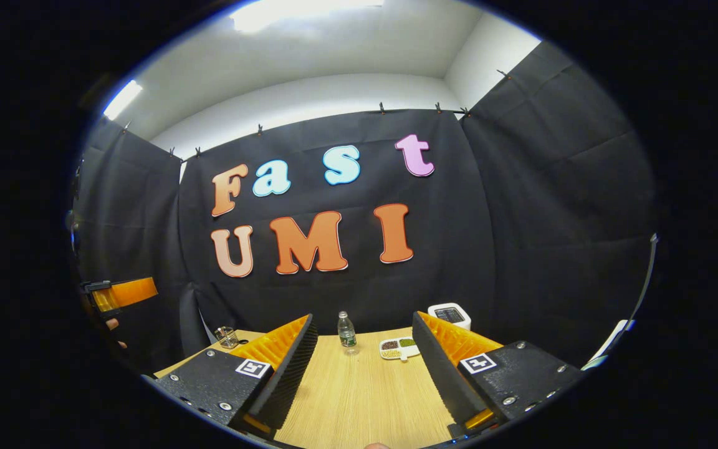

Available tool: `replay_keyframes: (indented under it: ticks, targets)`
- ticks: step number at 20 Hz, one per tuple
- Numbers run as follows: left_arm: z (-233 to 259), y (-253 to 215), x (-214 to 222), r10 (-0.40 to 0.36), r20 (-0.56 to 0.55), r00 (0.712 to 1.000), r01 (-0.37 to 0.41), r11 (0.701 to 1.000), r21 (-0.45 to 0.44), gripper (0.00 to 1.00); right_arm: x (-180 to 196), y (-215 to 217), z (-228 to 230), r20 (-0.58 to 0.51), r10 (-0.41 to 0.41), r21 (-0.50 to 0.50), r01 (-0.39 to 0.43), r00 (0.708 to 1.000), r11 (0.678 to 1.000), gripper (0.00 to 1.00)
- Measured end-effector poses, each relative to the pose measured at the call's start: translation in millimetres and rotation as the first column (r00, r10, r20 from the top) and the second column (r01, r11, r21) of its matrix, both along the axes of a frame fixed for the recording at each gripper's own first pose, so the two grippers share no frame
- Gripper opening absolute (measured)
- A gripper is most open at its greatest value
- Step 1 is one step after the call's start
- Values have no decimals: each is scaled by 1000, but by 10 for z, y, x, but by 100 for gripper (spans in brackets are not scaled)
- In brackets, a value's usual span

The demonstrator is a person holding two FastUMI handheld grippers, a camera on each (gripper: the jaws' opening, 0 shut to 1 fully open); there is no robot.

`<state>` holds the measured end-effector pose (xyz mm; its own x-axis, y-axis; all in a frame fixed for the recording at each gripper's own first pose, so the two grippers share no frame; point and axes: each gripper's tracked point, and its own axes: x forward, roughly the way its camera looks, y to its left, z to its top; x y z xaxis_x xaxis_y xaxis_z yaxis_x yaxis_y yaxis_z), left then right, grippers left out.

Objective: First push the handle of the pot to place it horizontally, then grasp the pot with both hands and set it on the induction cooktop.

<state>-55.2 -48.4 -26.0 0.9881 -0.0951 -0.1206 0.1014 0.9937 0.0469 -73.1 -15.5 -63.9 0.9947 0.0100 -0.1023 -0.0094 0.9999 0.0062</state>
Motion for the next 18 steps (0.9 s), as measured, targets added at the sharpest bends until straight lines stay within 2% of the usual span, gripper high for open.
replay_keyframes:
  ticks: [6, 14, 16, 18]
  targets:
    - [-112, -100, -20, -29, -2, 1000, 29, 1000, -11, 98, 21, -56, -63, -7, -6, -16, 6, 1000, 1000, 95]
    - [48, -253, -58, -80, 79, 994, 86, 994, -73, 97, 155, -193, -87, -20, -48, -27, 48, 999, 999, 95]
    - [7, -225, -55, -74, 82, 994, 79, 995, -55, 97, 165, -188, -119, -22, -47, -26, 46, 999, 999, 95]
    - [7, -181, -16, -47, 106, 993, 48, 999, 0, 98, 181, -149, -167, -32, -35, -24, 34, 999, 999, 95]
